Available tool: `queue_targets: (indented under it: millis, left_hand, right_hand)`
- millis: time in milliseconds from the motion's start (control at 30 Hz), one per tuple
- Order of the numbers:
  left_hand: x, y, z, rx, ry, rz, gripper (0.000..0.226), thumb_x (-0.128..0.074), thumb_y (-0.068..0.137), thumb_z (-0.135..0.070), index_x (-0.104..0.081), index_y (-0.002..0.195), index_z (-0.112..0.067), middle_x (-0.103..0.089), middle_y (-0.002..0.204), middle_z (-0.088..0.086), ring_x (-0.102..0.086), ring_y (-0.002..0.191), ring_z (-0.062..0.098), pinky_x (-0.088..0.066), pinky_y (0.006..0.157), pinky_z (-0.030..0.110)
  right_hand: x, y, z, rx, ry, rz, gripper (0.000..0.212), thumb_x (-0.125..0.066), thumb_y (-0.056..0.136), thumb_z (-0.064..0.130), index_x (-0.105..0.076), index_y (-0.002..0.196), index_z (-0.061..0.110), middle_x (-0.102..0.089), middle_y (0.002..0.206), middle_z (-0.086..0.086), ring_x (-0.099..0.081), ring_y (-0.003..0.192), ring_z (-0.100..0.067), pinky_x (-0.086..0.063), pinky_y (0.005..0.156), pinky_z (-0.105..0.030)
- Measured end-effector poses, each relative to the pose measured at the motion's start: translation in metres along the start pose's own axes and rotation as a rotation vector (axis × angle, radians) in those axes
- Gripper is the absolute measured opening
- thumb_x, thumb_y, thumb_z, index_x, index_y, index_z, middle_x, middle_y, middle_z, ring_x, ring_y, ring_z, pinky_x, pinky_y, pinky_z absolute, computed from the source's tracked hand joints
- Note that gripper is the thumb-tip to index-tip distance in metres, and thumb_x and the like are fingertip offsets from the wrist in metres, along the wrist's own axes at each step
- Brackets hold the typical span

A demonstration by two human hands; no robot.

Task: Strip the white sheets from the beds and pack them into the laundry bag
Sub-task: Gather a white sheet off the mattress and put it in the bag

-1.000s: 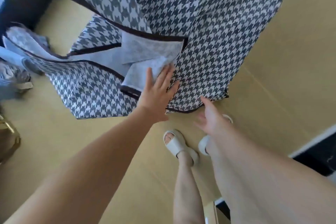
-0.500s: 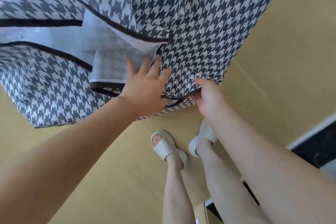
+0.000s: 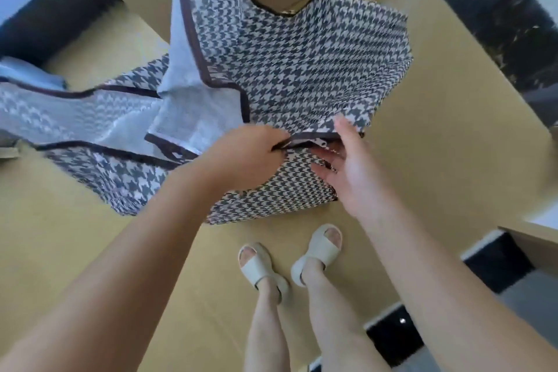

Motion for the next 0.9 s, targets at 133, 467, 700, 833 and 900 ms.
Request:
queue_targets:
  millis: [133,467,700,833,900]
  left_hand:
    - [0.031,-0.002,-0.005,0.088,0.201,-0.187,0.018,-0.039,0.098,-0.017,-0.055,0.095,-0.022,-0.050,0.067,-0.005,-0.045,0.060,0.016,-0.037,0.081,0.036]
    - [0.016,-0.045,-0.049,0.158,-0.002,-0.664,0.013,-0.055,0.092,-0.017,-0.063,0.090,-0.008,-0.063,0.082,0.007,-0.056,0.073,0.026,-0.036,0.062,0.028]
    - [-0.029,-0.007,-0.047,0.578,-0.858,-0.612,0.020,-0.051,0.096,-0.019,-0.062,0.099,-0.004,-0.064,0.085,0.006,-0.055,0.070,0.020,-0.037,0.062,0.028]
    - [-0.035,-0.003,-0.059,0.614,-1.130,-0.678,0.014,-0.049,0.095,-0.010,-0.062,0.088,-0.007,-0.060,0.074,-0.001,-0.049,0.060,0.009,-0.037,0.056,0.021]
    - [-0.037,-0.004,-0.060,0.573,-1.110,-0.680,0.026,-0.046,0.098,-0.017,-0.057,0.075,-0.012,-0.060,0.069,0.001,-0.050,0.059,0.014,-0.039,0.055,0.027]
  right_hand:
    - [-0.013,0.000,0.023,0.119,-0.003,-0.079,0.012,-0.067,0.086,0.038,-0.061,0.095,0.031,-0.070,0.106,0.003,-0.066,0.100,-0.019,-0.052,0.091,-0.043]
    - [-0.011,-0.002,0.043,-0.178,-0.084,-0.033,0.020,-0.048,0.099,0.021,-0.058,0.090,0.007,-0.065,0.071,-0.008,-0.057,0.056,-0.014,-0.045,0.048,-0.021]
    - [-0.002,0.004,0.035,-0.199,-0.174,-0.088,0.014,-0.060,0.092,0.026,-0.058,0.084,0.016,-0.060,0.081,-0.003,-0.054,0.067,-0.015,-0.045,0.059,-0.026]
    - [0.000,0.002,0.033,-0.197,-0.176,-0.089,0.013,-0.060,0.092,0.025,-0.059,0.085,0.014,-0.062,0.083,-0.006,-0.056,0.067,-0.018,-0.046,0.058,-0.029]
    - [-0.002,0.001,0.036,-0.186,-0.144,-0.092,0.013,-0.059,0.092,0.024,-0.061,0.089,0.011,-0.065,0.088,-0.008,-0.060,0.071,-0.020,-0.050,0.063,-0.031]
Point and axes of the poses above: each hand's wrist, its own y-axis towards the middle knuckle, its own x-axis out of the back of the hand, z = x × y, the point moved 5 cm from there along y, towards the middle knuckle
